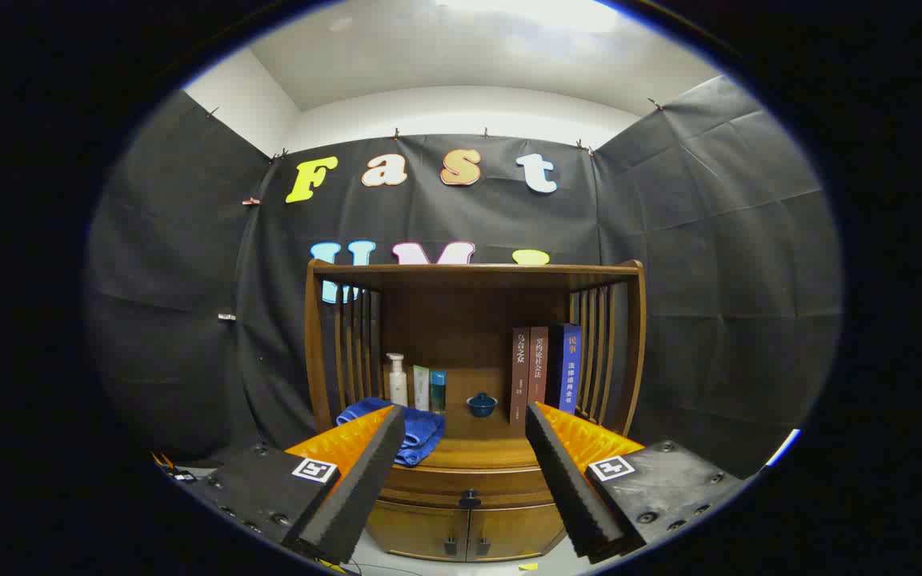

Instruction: Pull open the drawer, take out the items inside it, and place them on the countertop above the cabinet.

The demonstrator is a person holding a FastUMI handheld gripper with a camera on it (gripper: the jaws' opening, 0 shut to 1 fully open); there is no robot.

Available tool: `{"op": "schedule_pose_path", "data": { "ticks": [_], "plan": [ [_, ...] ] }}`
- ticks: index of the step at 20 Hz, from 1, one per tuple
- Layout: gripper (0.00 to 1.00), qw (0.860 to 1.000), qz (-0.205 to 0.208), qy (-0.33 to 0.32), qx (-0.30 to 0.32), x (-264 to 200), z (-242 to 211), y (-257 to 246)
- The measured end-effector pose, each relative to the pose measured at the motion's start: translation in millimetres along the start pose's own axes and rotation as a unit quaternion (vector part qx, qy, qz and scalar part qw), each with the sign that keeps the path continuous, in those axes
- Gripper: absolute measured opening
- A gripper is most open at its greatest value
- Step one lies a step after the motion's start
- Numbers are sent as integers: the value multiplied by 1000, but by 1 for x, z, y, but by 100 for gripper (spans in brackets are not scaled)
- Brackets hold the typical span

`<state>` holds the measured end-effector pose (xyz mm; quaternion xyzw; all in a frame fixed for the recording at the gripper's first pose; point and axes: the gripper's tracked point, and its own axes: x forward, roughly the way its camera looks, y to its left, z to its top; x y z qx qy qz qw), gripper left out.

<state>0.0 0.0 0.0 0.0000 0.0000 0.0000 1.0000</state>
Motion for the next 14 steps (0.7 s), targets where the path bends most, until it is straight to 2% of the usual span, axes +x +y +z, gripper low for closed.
{"op": "schedule_pose_path", "data": {
  "ticks": [14],
  "plan": [
    [98,1000,-2,6,8,-2,-3,-6]
  ]
}}
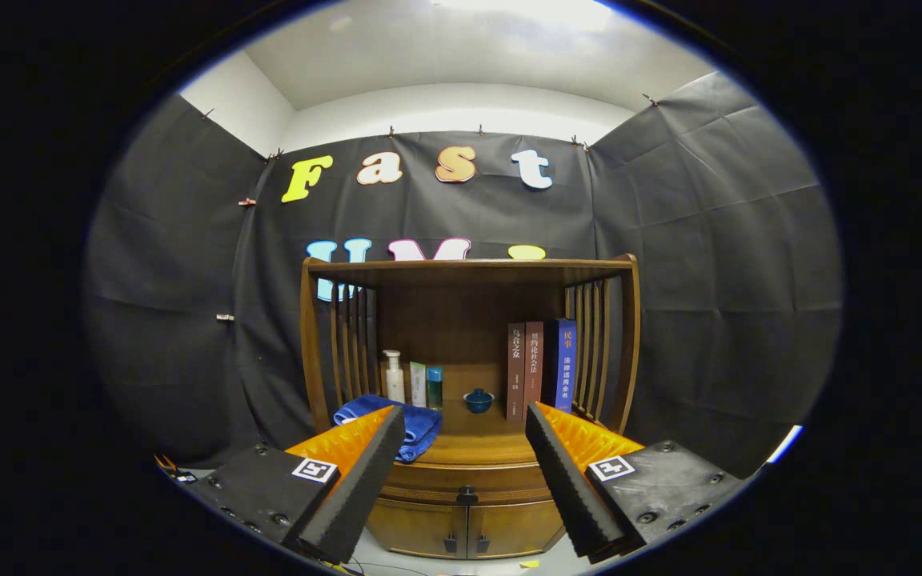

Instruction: Pull open the drawer, take out the items inside it, and place them on the countertop above the cabinet.

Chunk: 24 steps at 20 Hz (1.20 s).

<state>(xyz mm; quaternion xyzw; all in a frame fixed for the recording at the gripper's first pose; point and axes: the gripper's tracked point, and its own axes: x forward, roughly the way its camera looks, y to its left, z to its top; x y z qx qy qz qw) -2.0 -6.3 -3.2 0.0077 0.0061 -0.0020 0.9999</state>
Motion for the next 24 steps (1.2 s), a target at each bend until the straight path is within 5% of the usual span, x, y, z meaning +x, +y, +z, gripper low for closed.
{"op": "schedule_pose_path", "data": {
  "ticks": [11,24],
  "plan": [
    [98,1000,7,13,2,10,-20,0],
    [99,996,9,88,-1,69,-145,7]
  ]
}}
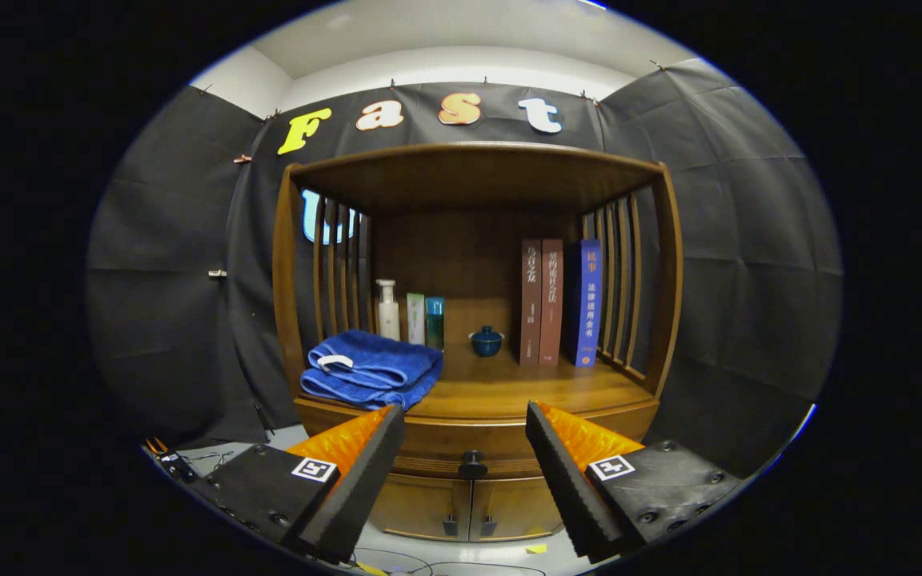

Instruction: Pull open the drawer, take out the items inside it, and place them on the countertop above the cabinet.

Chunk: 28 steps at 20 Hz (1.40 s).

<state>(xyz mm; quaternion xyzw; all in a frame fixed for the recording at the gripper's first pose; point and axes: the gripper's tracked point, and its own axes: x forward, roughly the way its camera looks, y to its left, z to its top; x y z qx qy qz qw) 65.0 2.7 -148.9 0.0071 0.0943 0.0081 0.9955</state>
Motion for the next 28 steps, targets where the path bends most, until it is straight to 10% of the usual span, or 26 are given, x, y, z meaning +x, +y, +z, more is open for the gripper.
{"op": "schedule_pose_path", "data": {
  "ticks": [18,21,23,28],
  "plan": [
    [97,991,-21,132,9,121,-154,-15],
    [79,989,-22,145,9,127,-162,-14],
    [51,989,-27,147,-2,125,-162,-16],
    [34,988,-23,149,-3,127,-163,-15]
  ]
}}
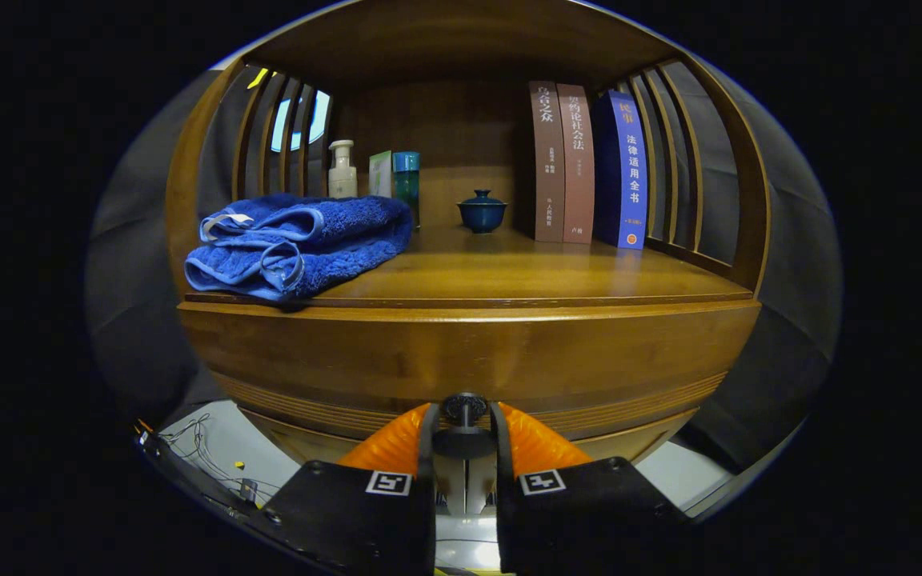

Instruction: Pull open the drawer, take out the items inside it, and place them on the countertop above the cabinet.

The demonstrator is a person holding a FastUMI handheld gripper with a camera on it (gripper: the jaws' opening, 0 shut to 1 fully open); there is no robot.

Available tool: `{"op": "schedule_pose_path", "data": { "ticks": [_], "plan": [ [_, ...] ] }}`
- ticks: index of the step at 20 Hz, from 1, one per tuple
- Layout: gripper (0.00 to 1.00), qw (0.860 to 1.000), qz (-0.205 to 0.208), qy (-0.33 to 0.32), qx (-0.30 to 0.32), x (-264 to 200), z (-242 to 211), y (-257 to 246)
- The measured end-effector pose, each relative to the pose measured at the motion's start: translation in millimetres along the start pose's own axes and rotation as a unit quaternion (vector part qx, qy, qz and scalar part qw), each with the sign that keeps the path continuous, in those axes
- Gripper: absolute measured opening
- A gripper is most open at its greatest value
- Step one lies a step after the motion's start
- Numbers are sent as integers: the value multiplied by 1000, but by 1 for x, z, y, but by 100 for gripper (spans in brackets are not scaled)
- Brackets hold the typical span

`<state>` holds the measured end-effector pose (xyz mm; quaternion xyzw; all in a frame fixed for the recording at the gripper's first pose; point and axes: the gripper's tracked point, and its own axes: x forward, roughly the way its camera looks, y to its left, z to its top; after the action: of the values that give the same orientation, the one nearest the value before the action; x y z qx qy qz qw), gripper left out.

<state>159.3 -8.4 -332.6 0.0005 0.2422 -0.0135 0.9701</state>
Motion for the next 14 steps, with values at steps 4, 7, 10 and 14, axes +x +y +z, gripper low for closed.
{"op": "schedule_pose_path", "data": {
  "ticks": [4,7,10,14],
  "plan": [
    [34,1000,2,4,1,0,0,0],
    [34,1000,2,9,-2,-4,-2,0],
    [34,1000,5,14,-4,-13,-6,0],
    [34,1000,7,25,-2,-36,-15,-1]
  ]
}}
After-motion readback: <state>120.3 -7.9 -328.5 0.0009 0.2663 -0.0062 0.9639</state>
